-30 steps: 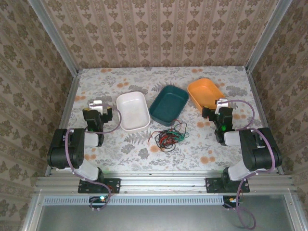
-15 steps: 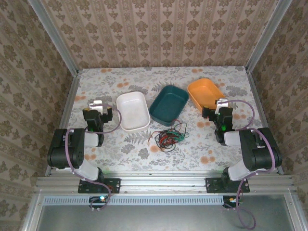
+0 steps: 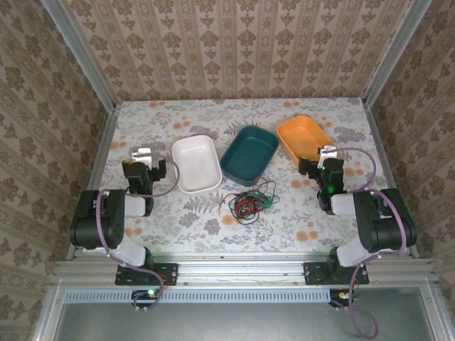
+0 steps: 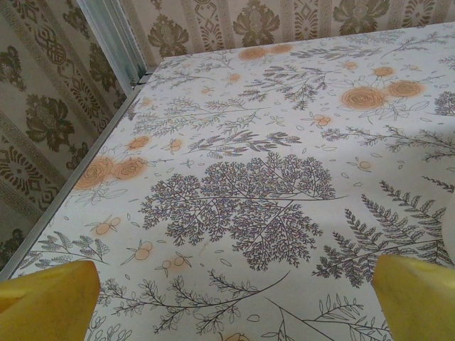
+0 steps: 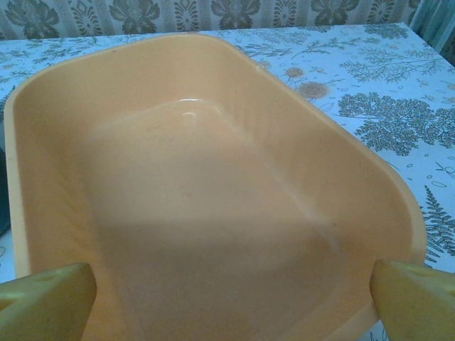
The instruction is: Untangle the cables
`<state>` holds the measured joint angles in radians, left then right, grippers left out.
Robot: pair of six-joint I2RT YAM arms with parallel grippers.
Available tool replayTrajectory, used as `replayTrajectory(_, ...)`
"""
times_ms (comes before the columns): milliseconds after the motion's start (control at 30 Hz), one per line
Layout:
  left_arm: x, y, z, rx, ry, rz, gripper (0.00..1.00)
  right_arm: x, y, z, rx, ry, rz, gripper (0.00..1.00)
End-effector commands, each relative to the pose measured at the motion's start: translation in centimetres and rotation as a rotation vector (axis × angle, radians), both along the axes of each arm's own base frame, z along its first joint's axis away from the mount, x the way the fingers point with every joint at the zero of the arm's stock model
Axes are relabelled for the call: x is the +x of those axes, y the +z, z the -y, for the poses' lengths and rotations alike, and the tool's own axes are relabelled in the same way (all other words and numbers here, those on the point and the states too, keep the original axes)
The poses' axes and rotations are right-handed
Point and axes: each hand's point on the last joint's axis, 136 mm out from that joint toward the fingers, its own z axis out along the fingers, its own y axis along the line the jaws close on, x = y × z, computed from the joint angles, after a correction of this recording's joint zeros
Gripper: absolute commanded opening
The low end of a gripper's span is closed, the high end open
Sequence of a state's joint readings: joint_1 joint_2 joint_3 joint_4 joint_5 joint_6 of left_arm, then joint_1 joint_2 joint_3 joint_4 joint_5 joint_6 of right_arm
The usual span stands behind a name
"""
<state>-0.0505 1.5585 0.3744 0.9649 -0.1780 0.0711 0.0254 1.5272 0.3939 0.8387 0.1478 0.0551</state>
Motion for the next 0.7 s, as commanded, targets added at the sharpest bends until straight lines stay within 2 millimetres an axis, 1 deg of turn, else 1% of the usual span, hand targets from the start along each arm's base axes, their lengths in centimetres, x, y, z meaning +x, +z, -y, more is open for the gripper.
replayTrajectory(0,0.4,0.3,0.6,-0.018,-0.038,-0.022,1.0,0.6,0.8,-0.3,0.013,0.033,0.02,1.0)
replayTrajectory(33,0.5,0.8,0.6,-0.009,-0.033,-0.055,1.0,0.6,0.8,-0.4,0.012,0.034,0.021,1.0)
replayTrajectory(100,0.9,2.8,-0.2,0.014,0.039,-0.109,1.0,0.6,0.8,-0.3,0.013,0.034,0.021,1.0)
replayTrajectory(167,1.0,5.4,-0.7,0.037,0.094,-0.085,1.0,0.5,1.3,-0.1,0.013,0.016,0.028,1.0)
replayTrajectory(233,0.7,7.7,-1.0,0.024,0.175,-0.024,1.0,0.4,2.5,0.2,0.012,-0.003,-0.016,1.0)
replayTrajectory(300,0.3,8.6,0.3,0.007,0.162,-0.063,1.0,0.0,4.9,0.6,0.04,-0.054,-0.089,1.0)
replayTrajectory(333,0.0,8.7,1.6,-0.001,0.134,-0.092,1.0,-0.4,6.2,0.8,0.064,-0.101,-0.118,0.99)
replayTrajectory(367,-0.3,8.8,3.3,0.007,0.09,-0.112,1.0,-0.9,7.4,0.7,0.079,-0.132,-0.143,0.97)
replayTrajectory(400,-0.7,8.7,5.1,0.018,0.042,-0.122,1.0,-1.3,8.1,0.1,0.095,-0.127,-0.162,0.97)
replayTrajectory(467,-1.8,8.5,9.4,0.023,-0.069,-0.135,1.0,-2.5,9.6,-2.0,0.086,-0.094,-0.186,0.96)
replayTrajectory(500,-2.3,8.2,11.1,0.011,-0.113,-0.142,1.0,-3.1,9.9,-3.4,0.078,-0.053,-0.2,0.96)
replayTrajectory(533,-3.1,8.0,13.6,-0.018,-0.177,-0.151,1.0,-3.8,10.0,-5.0,0.076,-0.011,-0.215,0.96)
replayTrajectory(567,-3.8,7.7,15.7,-0.048,-0.238,-0.163,1.0,-4.5,9.8,-6.7,0.085,0.04,-0.238,0.96)
replayTrajectory(600,-4.4,7.6,17.2,-0.069,-0.275,-0.169,1.0,-5.1,9.7,-8.2,0.084,0.093,-0.258,0.96)
replayTrajectory(667,-5.9,7.3,20.9,-0.096,-0.366,-0.183,1.0,-6.6,9.0,-10.6,0.068,0.162,-0.309,0.96)
